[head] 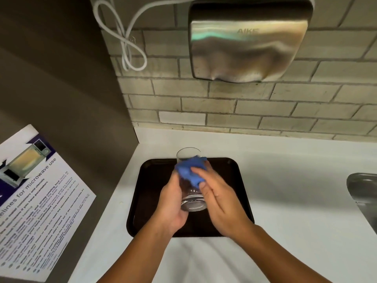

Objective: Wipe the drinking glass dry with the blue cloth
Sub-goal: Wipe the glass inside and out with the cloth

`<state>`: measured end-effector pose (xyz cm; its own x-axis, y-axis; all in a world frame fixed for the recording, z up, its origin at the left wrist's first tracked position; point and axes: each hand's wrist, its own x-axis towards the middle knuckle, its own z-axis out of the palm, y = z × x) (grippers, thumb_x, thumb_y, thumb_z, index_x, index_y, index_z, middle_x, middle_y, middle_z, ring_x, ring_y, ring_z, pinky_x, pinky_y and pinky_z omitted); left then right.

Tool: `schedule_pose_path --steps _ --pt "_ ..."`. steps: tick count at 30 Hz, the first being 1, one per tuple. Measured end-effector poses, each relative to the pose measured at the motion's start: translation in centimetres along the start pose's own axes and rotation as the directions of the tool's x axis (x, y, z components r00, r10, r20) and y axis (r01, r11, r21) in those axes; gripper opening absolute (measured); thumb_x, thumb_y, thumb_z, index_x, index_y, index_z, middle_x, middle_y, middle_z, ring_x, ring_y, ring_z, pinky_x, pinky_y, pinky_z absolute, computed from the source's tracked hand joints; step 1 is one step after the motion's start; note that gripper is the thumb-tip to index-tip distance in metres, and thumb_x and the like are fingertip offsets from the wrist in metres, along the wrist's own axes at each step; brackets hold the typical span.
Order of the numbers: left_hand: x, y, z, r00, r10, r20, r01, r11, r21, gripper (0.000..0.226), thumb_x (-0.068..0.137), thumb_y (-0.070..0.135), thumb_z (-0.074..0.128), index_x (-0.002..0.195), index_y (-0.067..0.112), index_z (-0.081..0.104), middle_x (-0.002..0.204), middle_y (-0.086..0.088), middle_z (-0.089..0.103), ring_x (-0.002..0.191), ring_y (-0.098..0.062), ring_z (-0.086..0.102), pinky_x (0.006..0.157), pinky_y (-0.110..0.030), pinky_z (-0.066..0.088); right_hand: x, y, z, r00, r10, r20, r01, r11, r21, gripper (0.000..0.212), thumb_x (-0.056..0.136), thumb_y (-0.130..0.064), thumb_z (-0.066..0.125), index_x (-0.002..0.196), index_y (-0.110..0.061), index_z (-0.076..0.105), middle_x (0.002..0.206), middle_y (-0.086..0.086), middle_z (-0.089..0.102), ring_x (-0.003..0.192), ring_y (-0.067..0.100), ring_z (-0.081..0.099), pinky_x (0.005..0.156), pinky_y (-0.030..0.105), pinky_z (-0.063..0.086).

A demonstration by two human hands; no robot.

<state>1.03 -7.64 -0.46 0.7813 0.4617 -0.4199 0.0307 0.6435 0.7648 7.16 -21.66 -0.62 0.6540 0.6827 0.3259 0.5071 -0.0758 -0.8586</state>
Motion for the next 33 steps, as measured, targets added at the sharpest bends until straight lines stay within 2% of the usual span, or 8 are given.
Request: schedule_pose_path --steps 3,9,13,15,20,23,27,33 --pt "-0.1 0.0 0.7 1.0 -0.025 0.013 0.025 1.0 0.009 0.053 0.107 0.059 0.059 0.118 0.016 0.088 0.122 -0.019 0.086 0.105 -0.033 0.086 0.077 -0.039 0.07 0.4 -0.4 -0.7 0.995 0.073 -0.064 -0.064 0.989 0.133 0.043 0.117 -0.014 0.042 0.156 -0.024 0.057 0.142 -0.002 0.072 0.132 0.017 0.069 0.108 0.037 0.059" --pt "0.9 0.8 0.3 0.997 -0.073 0.008 0.074 0.993 -0.094 0.058 0.11 0.056 0.053 0.114 0.007 0.085 0.104 -0.016 0.088 0.087 -0.027 0.088 0.069 -0.036 0.07 -2.3 -0.3 0.0 0.996 -0.09 0.018 0.091 0.993 -0.079 0.043 0.119 -0.037 0.037 0.159 -0.03 0.052 0.17 -0.014 0.045 0.162 0.007 0.036 0.127 0.025 0.036" --pt "0.7 0.0 0.3 0.99 -0.136 0.04 0.14 0.981 -0.132 0.063 0.109 0.062 0.053 0.118 0.01 0.088 0.121 -0.021 0.085 0.102 -0.033 0.087 0.077 -0.042 0.07 -1.6 0.0 -0.8 0.999 0.001 -0.035 0.002 0.998 0.065 0.042 0.118 -0.017 0.039 0.155 -0.024 0.057 0.158 -0.002 0.062 0.151 0.019 0.054 0.121 0.05 0.048" --pt "0.7 -0.1 0.7 0.989 -0.144 0.039 0.148 0.981 -0.129 0.06 0.109 0.057 0.054 0.12 0.008 0.086 0.119 -0.02 0.086 0.103 -0.032 0.087 0.079 -0.041 0.07 -1.5 -0.3 -0.7 0.999 -0.031 -0.018 0.031 1.0 0.0 0.044 0.117 -0.015 0.039 0.158 -0.022 0.054 0.167 -0.008 0.053 0.16 0.018 0.042 0.128 0.044 0.041" --pt "-1.4 -0.7 3.3 0.932 -0.116 0.344 0.216 0.939 -0.268 0.053 0.072 0.023 0.099 0.112 -0.006 0.081 0.096 -0.019 0.087 0.08 -0.028 0.088 0.063 -0.034 0.071 -1.8 -0.2 -0.6 0.95 -0.295 0.098 0.311 0.913 -0.265 0.044 0.118 -0.028 0.041 0.15 -0.008 0.064 0.17 0.008 0.045 0.166 0.021 0.03 0.133 0.035 0.031" --pt "-0.9 0.2 1.5 0.936 -0.201 0.291 0.311 0.857 -0.412 0.047 0.1 0.044 0.071 0.112 -0.001 0.079 0.09 -0.018 0.085 0.071 -0.029 0.086 0.056 -0.034 0.068 -1.7 -0.5 -0.7 0.99 -0.138 0.038 0.143 0.977 -0.161 0.042 0.116 -0.024 0.045 0.153 -0.012 0.062 0.172 -0.001 0.04 0.165 0.01 0.029 0.132 0.032 0.032" --pt "0.6 -0.8 0.0 0.97 -0.239 0.042 0.241 0.928 -0.284 0.057 0.105 0.043 0.062 0.078 0.0 0.087 0.072 -0.014 0.083 0.056 -0.026 0.083 0.044 -0.032 0.064 -2.3 -0.2 -0.1 0.945 -0.313 0.095 0.327 0.905 -0.273 0.041 0.114 -0.02 0.048 0.152 -0.011 0.061 0.171 0.007 0.044 0.166 0.02 0.031 0.133 0.033 0.03" --pt "0.3 -0.5 0.6 0.98 -0.184 0.083 0.198 0.949 -0.244 0.06 0.106 0.056 0.058 0.096 0.006 0.091 0.097 -0.016 0.086 0.081 -0.028 0.087 0.068 -0.036 0.071 -2.5 -0.5 0.9 0.997 -0.003 -0.077 0.012 0.993 0.114 0.043 0.116 -0.03 0.04 0.156 -0.029 0.056 0.163 -0.005 0.052 0.154 0.016 0.048 0.123 0.031 0.044"
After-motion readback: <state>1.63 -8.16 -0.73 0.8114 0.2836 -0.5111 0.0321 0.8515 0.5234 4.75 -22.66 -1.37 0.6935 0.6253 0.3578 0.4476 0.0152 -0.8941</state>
